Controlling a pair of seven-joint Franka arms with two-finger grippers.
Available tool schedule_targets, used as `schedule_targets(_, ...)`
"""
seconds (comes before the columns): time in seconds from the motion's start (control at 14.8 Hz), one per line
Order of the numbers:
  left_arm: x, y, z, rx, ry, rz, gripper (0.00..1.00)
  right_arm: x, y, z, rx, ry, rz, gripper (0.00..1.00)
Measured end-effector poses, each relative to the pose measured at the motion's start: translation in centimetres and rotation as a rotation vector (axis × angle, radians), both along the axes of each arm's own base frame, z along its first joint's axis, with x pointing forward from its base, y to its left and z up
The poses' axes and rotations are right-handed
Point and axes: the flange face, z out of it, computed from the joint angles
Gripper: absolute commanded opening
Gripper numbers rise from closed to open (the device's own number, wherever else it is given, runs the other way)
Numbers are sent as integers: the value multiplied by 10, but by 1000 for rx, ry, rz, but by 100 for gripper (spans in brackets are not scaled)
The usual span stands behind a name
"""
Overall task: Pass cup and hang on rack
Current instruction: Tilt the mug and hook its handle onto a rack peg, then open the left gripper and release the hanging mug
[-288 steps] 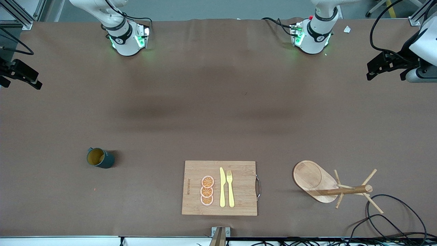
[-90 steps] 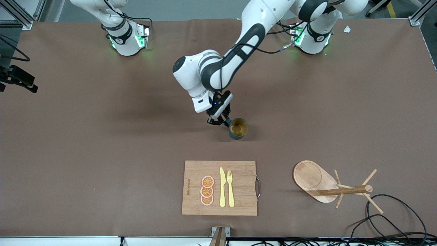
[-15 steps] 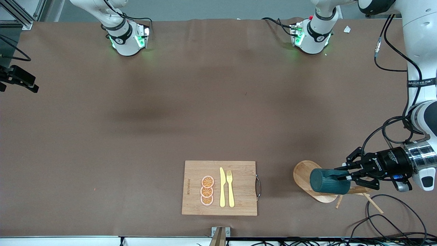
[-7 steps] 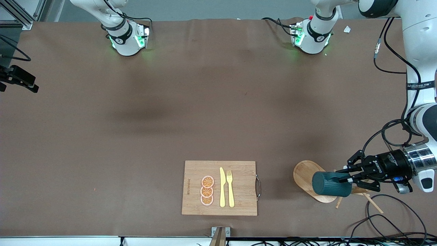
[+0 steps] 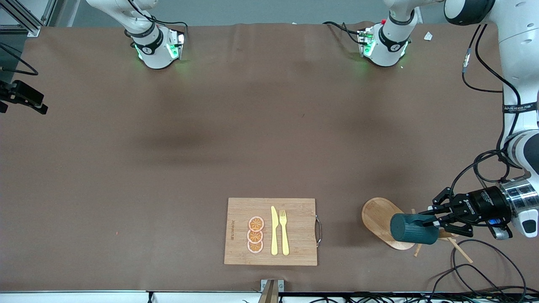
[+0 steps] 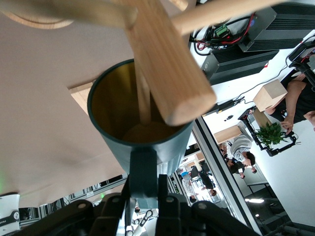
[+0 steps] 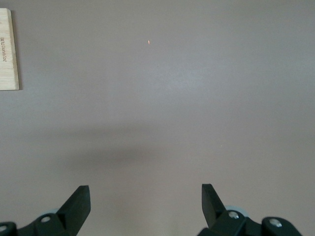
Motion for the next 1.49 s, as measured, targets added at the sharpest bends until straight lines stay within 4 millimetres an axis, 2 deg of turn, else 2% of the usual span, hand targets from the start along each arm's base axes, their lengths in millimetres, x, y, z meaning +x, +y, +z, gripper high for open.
schedule_targets(0.34,0,6,-9,2,-4,0,3,0,0,0,0,0,0,100)
schedule_targets(0.54,0,8,-12,1,-1,1,7,0,0,0,0,0,0,100)
schedule_targets(0.75,0,16,-18,5,-14,1,8,0,0,0,0,0,0,100)
schedule_targets(0.95,0,22,-25,9,-31,-7,14,0,0,0,0,0,0,100)
schedule_targets(1.02,0,23,-27,9,-31,-6,19,0,0,0,0,0,0,100)
schedule_targets(1.08,0,24,-28,9,-30,-5,32,0,0,0,0,0,0,100)
schedule_targets(1.15,0,25,-30,9,-29,-4,51,0,0,0,0,0,0,100)
schedule_targets(1.22,0,25,-30,9,-29,-5,87,0,0,0,0,0,0,100)
schedule_targets(1.29,0,25,-31,10,-32,-7,100,0,0,0,0,0,0,100)
schedule_targets(1.49,2,21,-27,11,-50,-17,100,0,0,0,0,0,0,100)
